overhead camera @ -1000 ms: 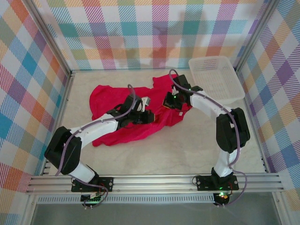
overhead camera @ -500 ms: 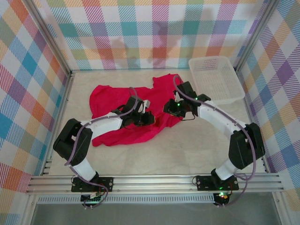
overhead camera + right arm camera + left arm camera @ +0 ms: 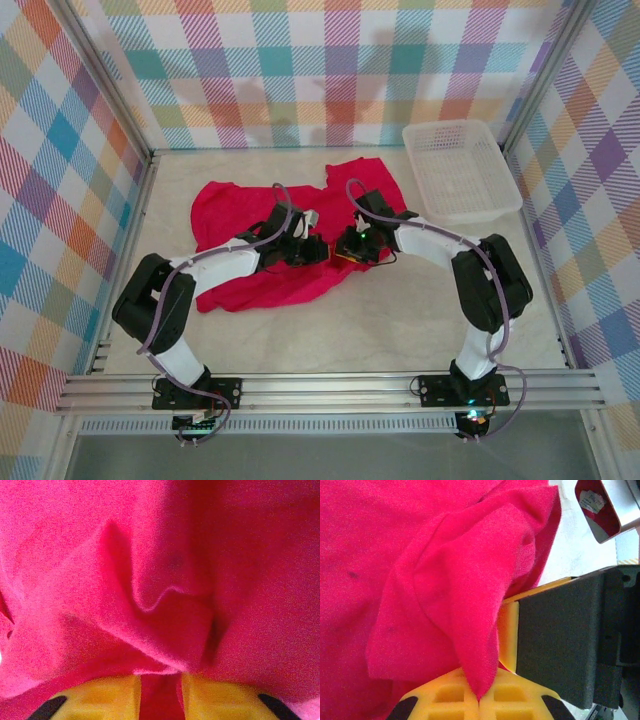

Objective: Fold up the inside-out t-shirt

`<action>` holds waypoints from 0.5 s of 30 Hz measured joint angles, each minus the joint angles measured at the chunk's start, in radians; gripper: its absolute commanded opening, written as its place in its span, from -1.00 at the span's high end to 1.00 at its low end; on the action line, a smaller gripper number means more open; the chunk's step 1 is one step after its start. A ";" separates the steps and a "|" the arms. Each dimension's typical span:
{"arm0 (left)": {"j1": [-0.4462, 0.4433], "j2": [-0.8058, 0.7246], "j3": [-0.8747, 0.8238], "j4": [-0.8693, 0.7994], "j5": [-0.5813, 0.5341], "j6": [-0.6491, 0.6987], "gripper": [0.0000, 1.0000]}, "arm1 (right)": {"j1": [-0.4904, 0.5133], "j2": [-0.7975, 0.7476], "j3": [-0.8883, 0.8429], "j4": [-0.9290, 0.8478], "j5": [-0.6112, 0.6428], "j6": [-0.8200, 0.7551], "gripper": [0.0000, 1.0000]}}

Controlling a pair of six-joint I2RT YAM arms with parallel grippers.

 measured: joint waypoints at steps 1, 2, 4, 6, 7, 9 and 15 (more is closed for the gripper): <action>0.000 -0.002 0.000 0.000 0.000 0.000 1.00 | 0.000 0.000 0.005 0.000 0.006 0.000 0.24; 0.001 -0.002 0.000 0.000 0.000 0.000 1.00 | 0.000 0.000 0.010 0.000 0.008 0.000 0.22; 0.002 -0.004 0.000 -0.001 0.000 0.000 1.00 | 0.000 0.000 0.016 0.004 0.016 0.000 0.20; 0.005 -0.007 0.000 -0.001 0.000 0.000 1.00 | 0.000 0.002 0.017 0.005 0.022 0.000 0.22; 0.006 -0.008 0.000 -0.001 0.000 0.000 1.00 | 0.000 0.005 0.017 0.005 0.024 0.000 0.24; 0.008 -0.009 0.000 -0.002 0.000 0.000 1.00 | 0.000 0.019 0.020 0.008 0.031 0.000 0.36; 0.008 -0.012 0.000 -0.006 0.000 0.000 1.00 | 0.000 0.074 0.064 0.010 0.040 -0.001 0.90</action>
